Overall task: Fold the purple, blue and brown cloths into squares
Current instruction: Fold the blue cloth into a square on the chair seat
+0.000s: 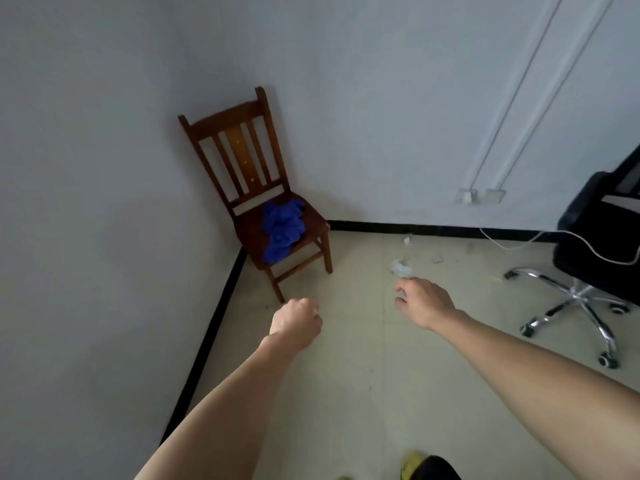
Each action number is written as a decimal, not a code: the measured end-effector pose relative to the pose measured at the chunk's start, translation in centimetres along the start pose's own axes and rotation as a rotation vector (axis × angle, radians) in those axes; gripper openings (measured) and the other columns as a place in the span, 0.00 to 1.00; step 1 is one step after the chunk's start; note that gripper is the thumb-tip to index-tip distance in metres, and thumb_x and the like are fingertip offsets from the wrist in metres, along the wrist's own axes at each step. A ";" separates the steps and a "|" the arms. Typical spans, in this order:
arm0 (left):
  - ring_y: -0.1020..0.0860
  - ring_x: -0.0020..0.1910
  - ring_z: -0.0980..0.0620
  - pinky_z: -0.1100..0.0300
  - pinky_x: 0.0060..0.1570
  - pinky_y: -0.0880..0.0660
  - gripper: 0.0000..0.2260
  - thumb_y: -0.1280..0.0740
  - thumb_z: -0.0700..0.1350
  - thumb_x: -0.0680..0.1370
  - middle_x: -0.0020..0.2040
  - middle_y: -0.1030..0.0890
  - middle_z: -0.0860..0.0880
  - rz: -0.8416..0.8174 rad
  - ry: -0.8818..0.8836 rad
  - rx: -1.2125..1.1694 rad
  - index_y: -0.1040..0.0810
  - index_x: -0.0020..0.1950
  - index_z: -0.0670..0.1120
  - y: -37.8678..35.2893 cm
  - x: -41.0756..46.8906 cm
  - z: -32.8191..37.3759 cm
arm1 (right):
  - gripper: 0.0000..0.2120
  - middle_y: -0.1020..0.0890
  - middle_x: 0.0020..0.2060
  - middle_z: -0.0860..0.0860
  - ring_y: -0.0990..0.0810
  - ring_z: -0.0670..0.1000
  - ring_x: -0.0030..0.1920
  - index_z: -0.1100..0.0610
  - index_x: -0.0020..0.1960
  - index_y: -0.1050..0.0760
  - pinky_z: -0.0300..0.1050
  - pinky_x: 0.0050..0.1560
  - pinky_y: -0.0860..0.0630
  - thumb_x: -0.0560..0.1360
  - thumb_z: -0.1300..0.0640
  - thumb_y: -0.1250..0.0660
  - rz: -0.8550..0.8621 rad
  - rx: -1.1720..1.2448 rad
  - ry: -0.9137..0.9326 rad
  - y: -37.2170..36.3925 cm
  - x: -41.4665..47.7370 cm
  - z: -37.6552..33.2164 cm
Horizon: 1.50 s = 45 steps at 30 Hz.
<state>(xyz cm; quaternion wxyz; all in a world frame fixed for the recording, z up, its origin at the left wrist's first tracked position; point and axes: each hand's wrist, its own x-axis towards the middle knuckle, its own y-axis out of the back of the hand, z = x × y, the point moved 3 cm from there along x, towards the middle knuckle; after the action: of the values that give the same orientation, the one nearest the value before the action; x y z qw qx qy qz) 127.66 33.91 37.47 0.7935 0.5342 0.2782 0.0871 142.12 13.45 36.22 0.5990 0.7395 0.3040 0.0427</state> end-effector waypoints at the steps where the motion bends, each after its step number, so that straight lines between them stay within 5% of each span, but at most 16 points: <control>1: 0.21 0.51 0.42 0.57 0.44 0.28 0.12 0.40 0.45 0.76 0.52 0.20 0.44 0.002 0.008 -0.005 0.22 0.55 0.45 0.7 1.9 0.2 | 0.16 0.21 0.59 0.53 0.22 0.56 0.57 0.53 0.64 0.26 0.47 0.53 0.25 0.78 0.51 0.38 -0.009 0.001 0.007 0.5 2.1 0.0; 15: 0.21 0.49 0.46 0.54 0.47 0.24 0.10 0.40 0.47 0.77 0.52 0.20 0.48 0.068 0.347 -0.219 0.22 0.55 0.49 7.8 24.9 1.5 | 0.16 0.19 0.58 0.53 0.21 0.55 0.57 0.52 0.64 0.25 0.44 0.51 0.27 0.78 0.50 0.37 -0.123 -0.132 0.276 7.1 33.7 -1.8; 21: 0.21 0.52 0.45 0.56 0.45 0.26 0.12 0.40 0.48 0.76 0.54 0.20 0.47 0.059 0.512 -0.289 0.23 0.57 0.50 8.7 28.8 -4.0 | 0.18 0.19 0.58 0.53 0.20 0.54 0.55 0.53 0.66 0.28 0.44 0.49 0.25 0.78 0.49 0.35 -0.240 -0.144 0.428 7.0 42.5 -9.1; 26: 0.21 0.55 0.44 0.55 0.49 0.25 0.14 0.39 0.48 0.77 0.58 0.20 0.46 -0.020 0.574 -0.334 0.24 0.61 0.49 7.9 34.5 -10.6 | 0.20 0.18 0.48 0.51 0.19 0.52 0.45 0.51 0.67 0.30 0.43 0.41 0.25 0.77 0.50 0.34 -0.290 -0.118 0.476 3.0 48.9 -14.3; 31: 0.22 0.56 0.44 0.55 0.51 0.25 0.12 0.39 0.48 0.77 0.57 0.21 0.45 -0.123 0.578 -0.430 0.23 0.59 0.47 7.0 42.5 -16.5 | 0.25 0.20 0.55 0.52 0.21 0.53 0.52 0.49 0.72 0.36 0.44 0.46 0.25 0.77 0.49 0.36 -0.381 -0.135 0.376 -0.9 55.0 -17.5; 35: 0.22 0.49 0.45 0.55 0.51 0.24 0.03 0.37 0.45 0.77 0.49 0.21 0.44 -0.165 0.604 -0.553 0.25 0.48 0.46 5.5 48.3 -20.0 | 0.26 0.21 0.57 0.52 0.21 0.53 0.56 0.49 0.73 0.37 0.47 0.53 0.24 0.76 0.48 0.37 -0.447 -0.112 0.278 -4.3 59.8 -19.3; 38: 0.21 0.47 0.45 0.57 0.46 0.26 0.06 0.37 0.46 0.77 0.49 0.20 0.44 -0.199 0.630 -0.613 0.23 0.51 0.47 2.9 52.5 -23.1 | 0.26 0.22 0.59 0.52 0.22 0.55 0.58 0.49 0.73 0.37 0.48 0.56 0.25 0.76 0.48 0.37 -0.477 -0.098 0.195 -7.8 64.3 -20.3; 45: 0.20 0.44 0.46 0.54 0.44 0.23 0.08 0.36 0.49 0.76 0.46 0.17 0.46 -0.110 0.835 -0.860 0.20 0.49 0.47 -4.4 63.2 -30.8 | 0.17 0.19 0.55 0.54 0.20 0.58 0.51 0.49 0.62 0.28 0.47 0.43 0.26 0.76 0.45 0.44 -0.410 -0.069 0.107 -17.3 77.0 -22.4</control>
<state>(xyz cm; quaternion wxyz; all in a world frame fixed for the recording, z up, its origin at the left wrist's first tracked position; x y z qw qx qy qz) 162.99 84.21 3.01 0.7654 0.0706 0.5333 0.3532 188.13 72.95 3.47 0.6031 0.6380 0.4778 -0.0302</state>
